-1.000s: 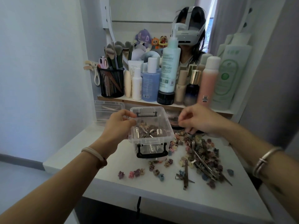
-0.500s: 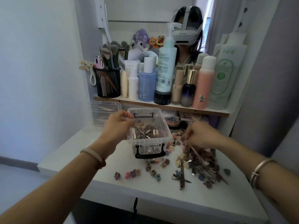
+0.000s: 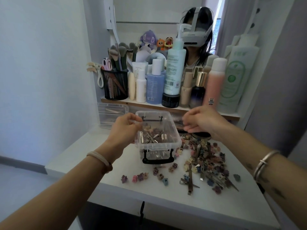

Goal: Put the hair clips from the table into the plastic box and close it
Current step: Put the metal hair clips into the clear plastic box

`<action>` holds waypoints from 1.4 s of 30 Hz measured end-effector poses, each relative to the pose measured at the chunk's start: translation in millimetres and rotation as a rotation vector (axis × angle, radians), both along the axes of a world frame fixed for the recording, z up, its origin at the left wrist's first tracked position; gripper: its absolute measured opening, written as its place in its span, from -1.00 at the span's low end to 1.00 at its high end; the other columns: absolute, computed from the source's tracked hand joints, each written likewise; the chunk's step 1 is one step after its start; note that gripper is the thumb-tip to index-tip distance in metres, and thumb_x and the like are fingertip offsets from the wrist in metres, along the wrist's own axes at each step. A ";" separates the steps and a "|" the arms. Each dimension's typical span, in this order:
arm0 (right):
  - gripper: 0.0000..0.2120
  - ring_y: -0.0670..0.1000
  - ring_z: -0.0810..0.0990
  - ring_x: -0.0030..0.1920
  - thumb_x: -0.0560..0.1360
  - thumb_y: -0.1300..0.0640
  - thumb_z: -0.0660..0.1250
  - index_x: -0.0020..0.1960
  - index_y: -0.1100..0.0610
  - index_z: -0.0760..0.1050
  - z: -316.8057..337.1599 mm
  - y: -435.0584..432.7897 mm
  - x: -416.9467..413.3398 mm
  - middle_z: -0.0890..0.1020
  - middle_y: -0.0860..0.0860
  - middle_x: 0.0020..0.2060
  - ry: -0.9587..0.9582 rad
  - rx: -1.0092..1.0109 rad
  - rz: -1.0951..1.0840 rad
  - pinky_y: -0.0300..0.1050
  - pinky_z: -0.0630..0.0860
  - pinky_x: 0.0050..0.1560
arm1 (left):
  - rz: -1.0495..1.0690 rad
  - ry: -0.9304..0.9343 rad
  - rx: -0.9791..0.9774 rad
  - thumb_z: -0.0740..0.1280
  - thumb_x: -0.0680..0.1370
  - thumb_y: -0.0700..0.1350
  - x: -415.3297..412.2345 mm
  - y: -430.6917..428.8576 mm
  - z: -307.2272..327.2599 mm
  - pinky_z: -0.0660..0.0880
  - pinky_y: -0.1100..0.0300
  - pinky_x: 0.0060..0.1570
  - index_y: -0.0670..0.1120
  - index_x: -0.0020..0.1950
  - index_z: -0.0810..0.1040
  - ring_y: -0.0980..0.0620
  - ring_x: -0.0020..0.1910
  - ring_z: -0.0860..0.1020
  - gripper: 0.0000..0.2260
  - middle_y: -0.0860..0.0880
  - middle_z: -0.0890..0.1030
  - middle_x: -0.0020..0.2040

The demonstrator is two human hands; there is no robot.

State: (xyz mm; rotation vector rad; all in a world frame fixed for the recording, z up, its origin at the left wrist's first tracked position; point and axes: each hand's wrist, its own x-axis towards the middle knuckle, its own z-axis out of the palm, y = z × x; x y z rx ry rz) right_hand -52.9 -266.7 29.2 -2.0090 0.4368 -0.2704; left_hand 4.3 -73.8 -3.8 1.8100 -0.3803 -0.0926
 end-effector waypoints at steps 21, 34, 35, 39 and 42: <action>-0.94 -0.08 0.57 -0.32 0.46 0.30 0.33 -0.11 0.17 0.54 5.5 0.1 7.3 0.59 0.04 -0.26 -0.086 0.007 0.044 -0.35 0.55 -0.38 | 0.001 -0.014 0.015 0.24 0.54 -0.25 5.7 -0.5 -2.3 0.38 0.31 -0.41 -0.07 -0.07 0.46 0.08 -0.33 0.42 -0.91 -0.01 0.46 -0.24; -0.74 0.02 0.57 0.11 0.47 0.30 0.28 0.11 0.10 0.59 -47.2 -18.5 13.6 0.62 0.04 0.10 0.253 -0.752 0.224 -0.17 0.47 0.14 | 0.023 0.026 -0.027 0.23 0.53 -0.28 7.7 3.8 -2.0 0.42 0.25 -0.34 -0.08 -0.08 0.46 0.04 -0.26 0.47 -0.89 -0.05 0.48 -0.20; -0.70 0.04 0.55 0.15 0.46 0.29 0.28 0.14 0.09 0.57 -55.0 -20.3 14.7 0.60 0.05 0.15 0.295 -0.821 0.271 -0.16 0.48 0.16 | 0.024 0.022 -0.022 0.24 0.53 -0.28 7.9 4.0 -2.8 0.41 0.25 -0.34 -0.07 -0.10 0.46 0.04 -0.26 0.46 -0.88 -0.05 0.48 -0.20; -0.71 0.11 0.52 0.16 0.45 0.25 0.29 0.15 0.07 0.54 -64.0 -19.7 18.7 0.58 0.07 0.14 0.335 -1.006 0.324 -0.06 0.50 0.06 | 0.025 0.011 -0.008 0.24 0.52 -0.28 10.1 5.9 -4.9 0.38 0.26 -0.35 -0.05 -0.13 0.46 0.05 -0.29 0.41 -0.86 -0.05 0.45 -0.22; -0.76 0.10 0.53 0.12 0.45 0.24 0.26 0.08 0.07 0.55 -66.1 -20.4 19.7 0.59 0.06 0.09 0.302 -1.092 0.371 -0.06 0.49 -0.01 | 0.022 0.015 -0.012 0.24 0.52 -0.29 11.5 6.7 -5.7 0.38 0.25 -0.35 -0.04 -0.16 0.46 0.05 -0.29 0.42 -0.84 -0.05 0.45 -0.23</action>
